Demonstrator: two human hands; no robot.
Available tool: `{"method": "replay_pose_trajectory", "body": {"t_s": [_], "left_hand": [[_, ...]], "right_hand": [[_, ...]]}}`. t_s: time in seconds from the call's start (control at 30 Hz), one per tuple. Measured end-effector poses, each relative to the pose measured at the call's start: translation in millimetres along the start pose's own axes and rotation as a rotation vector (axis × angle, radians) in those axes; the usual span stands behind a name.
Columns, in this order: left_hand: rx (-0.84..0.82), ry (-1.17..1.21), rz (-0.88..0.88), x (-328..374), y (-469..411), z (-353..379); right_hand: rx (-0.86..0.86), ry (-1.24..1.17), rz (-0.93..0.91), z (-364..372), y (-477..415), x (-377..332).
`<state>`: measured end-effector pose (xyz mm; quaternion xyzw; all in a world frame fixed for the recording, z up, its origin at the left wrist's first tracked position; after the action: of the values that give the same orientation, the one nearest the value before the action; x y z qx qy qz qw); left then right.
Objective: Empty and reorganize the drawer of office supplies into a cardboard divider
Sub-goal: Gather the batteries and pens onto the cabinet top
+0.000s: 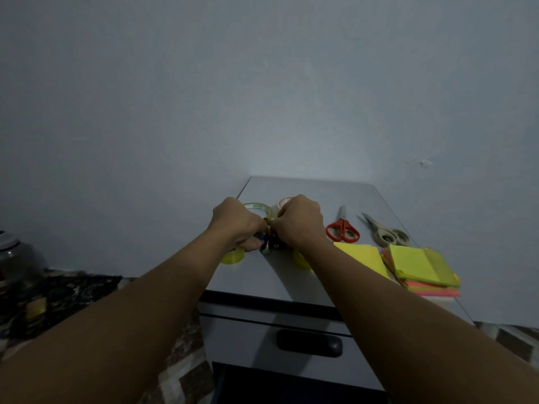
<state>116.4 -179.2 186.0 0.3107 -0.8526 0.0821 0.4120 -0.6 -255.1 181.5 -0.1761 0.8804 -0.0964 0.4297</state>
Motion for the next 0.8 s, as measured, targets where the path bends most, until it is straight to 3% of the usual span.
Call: {"method": "replay_pose_trajectory", "body": {"t_s": [0.47,0.8], "left_hand": [[-0.05,0.037,0.009,-3.4,1.6,-12.4],[0.028,0.104,0.067,-15.2,38.8,-45.0]], "right_hand": [[-0.03,-0.099,0.031,-17.1,-0.5,-0.3],[-0.004,-0.298,0.034,-68.5,25.4,2.4]]}}
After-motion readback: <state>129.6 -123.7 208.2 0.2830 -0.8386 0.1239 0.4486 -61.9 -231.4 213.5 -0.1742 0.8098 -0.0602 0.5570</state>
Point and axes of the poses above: each hand's wrist, its own y-axis away from the middle knuckle, its own z-axis out of the palm, x = y × z, the point moved 4 cm from there along -y, towards the middle knuckle, and after that the axes turned 9 degrees about -y, right-handed, at the moved point
